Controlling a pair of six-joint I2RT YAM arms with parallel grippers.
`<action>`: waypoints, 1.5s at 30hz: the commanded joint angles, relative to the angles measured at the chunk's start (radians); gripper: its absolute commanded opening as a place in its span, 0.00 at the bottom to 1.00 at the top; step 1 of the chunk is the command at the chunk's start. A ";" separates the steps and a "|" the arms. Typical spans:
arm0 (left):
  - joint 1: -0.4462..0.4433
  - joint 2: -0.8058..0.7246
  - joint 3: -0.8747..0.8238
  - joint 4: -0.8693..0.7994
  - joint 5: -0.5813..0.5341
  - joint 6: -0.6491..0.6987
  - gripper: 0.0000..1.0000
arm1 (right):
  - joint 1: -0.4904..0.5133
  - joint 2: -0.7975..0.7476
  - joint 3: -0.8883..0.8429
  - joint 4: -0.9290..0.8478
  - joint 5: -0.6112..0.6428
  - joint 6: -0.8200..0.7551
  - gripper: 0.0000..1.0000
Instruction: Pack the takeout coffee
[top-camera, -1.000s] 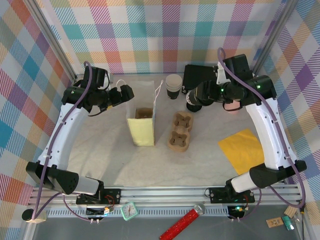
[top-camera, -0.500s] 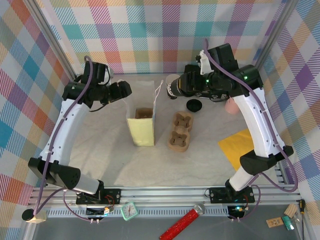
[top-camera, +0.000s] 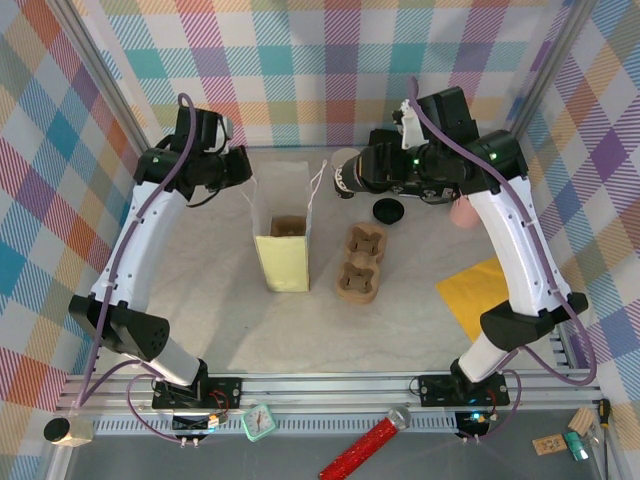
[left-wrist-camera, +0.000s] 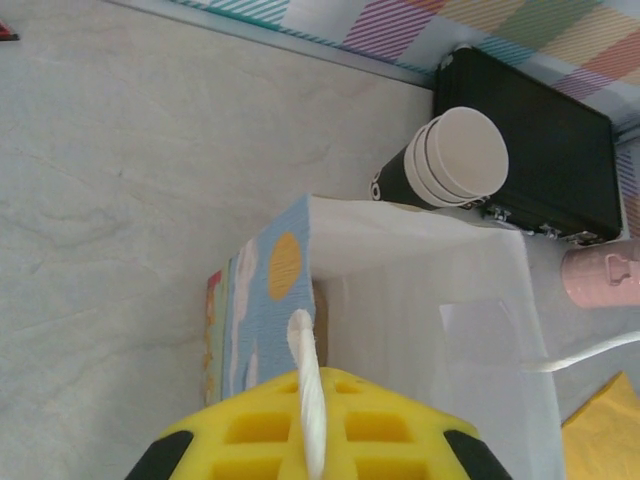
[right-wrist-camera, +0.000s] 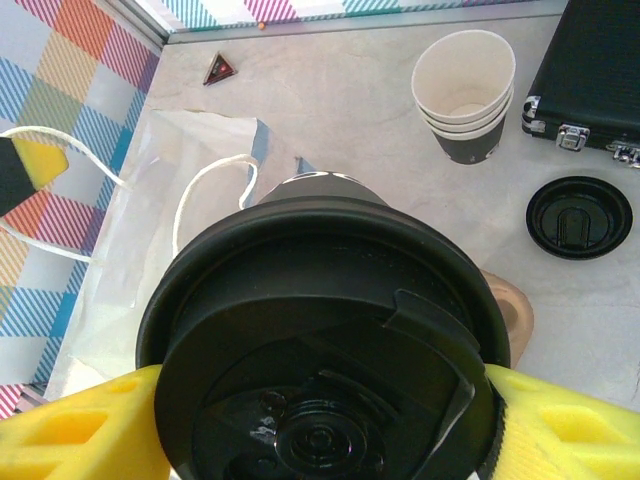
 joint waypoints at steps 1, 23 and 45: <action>-0.038 -0.036 0.015 0.050 0.018 -0.015 0.01 | 0.006 -0.046 0.005 0.038 -0.003 0.012 0.68; -0.148 -0.028 0.026 0.113 0.038 -0.090 0.00 | 0.051 -0.033 0.006 0.158 -0.087 0.068 0.67; -0.176 -0.016 0.023 0.117 0.032 -0.088 0.00 | 0.124 -0.034 0.034 0.154 0.016 0.046 0.66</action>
